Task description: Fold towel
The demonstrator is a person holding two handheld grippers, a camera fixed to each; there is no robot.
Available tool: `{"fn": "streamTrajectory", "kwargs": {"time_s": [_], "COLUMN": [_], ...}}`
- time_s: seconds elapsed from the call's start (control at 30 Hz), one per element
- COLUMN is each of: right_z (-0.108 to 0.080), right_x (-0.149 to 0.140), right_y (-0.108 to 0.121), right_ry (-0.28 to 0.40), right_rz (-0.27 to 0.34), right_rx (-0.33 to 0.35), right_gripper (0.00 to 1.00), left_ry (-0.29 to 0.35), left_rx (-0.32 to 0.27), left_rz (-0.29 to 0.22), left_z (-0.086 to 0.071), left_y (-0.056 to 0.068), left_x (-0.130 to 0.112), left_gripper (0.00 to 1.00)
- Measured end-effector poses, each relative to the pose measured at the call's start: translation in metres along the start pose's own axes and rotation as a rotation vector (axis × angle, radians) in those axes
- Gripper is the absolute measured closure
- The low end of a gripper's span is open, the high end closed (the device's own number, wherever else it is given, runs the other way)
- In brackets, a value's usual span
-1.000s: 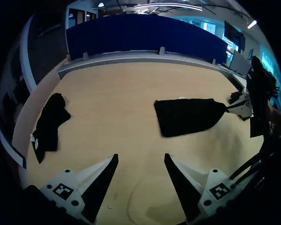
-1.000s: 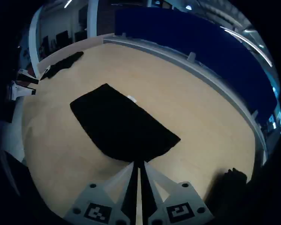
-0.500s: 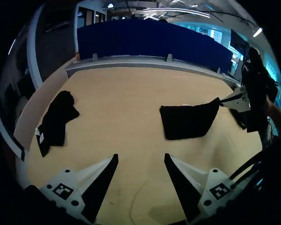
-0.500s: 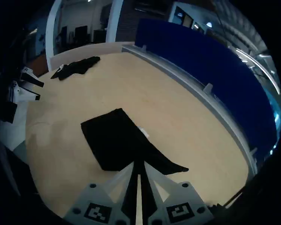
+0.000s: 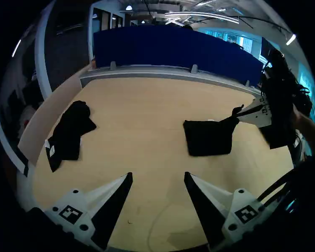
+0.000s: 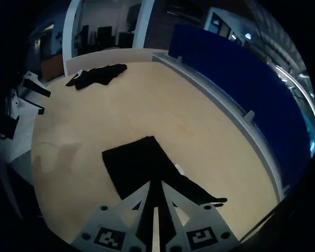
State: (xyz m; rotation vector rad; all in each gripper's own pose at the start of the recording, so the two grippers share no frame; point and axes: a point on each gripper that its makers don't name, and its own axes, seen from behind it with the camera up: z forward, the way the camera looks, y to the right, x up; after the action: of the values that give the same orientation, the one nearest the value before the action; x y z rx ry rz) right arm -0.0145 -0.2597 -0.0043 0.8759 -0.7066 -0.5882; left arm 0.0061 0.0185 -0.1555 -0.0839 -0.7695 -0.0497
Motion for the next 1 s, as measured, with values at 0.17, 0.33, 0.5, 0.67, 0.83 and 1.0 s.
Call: {"fn": "streamTrajectory", "kwargs": {"time_s": [0.17, 0.33, 0.5, 0.67, 0.83, 1.0], "right_z": [0.029, 0.061, 0.088, 0.101, 0.099, 0.096], "right_x": [0.012, 0.012, 0.002, -0.006, -0.005, -0.003], "right_y": [-0.027, -0.057, -0.081, -0.089, -0.088, -0.085], "right_ry": [-0.009, -0.028, -0.055, -0.077, -0.074, -0.063], "right_rz": [-0.022, -0.022, 0.003, 0.034, 0.047, 0.054], "right_rx": [0.049, 0.102, 0.145, 0.158, 0.157, 0.151], "right_gripper": [0.96, 0.96, 0.96, 0.95, 0.88, 0.70], "left_ry": [0.006, 0.007, 0.008, 0.009, 0.010, 0.010], "left_rx": [0.010, 0.023, 0.029, 0.030, 0.026, 0.023], "left_rz": [-0.027, -0.048, -0.065, -0.074, -0.072, -0.066], "left_z": [-0.005, -0.008, -0.009, -0.009, -0.007, -0.006], "left_y": [-0.004, -0.011, -0.016, -0.019, -0.019, -0.018], "left_x": [-0.007, -0.014, -0.018, -0.019, -0.018, -0.017], "left_gripper": [0.09, 0.09, 0.09, 0.09, 0.09, 0.09]}}
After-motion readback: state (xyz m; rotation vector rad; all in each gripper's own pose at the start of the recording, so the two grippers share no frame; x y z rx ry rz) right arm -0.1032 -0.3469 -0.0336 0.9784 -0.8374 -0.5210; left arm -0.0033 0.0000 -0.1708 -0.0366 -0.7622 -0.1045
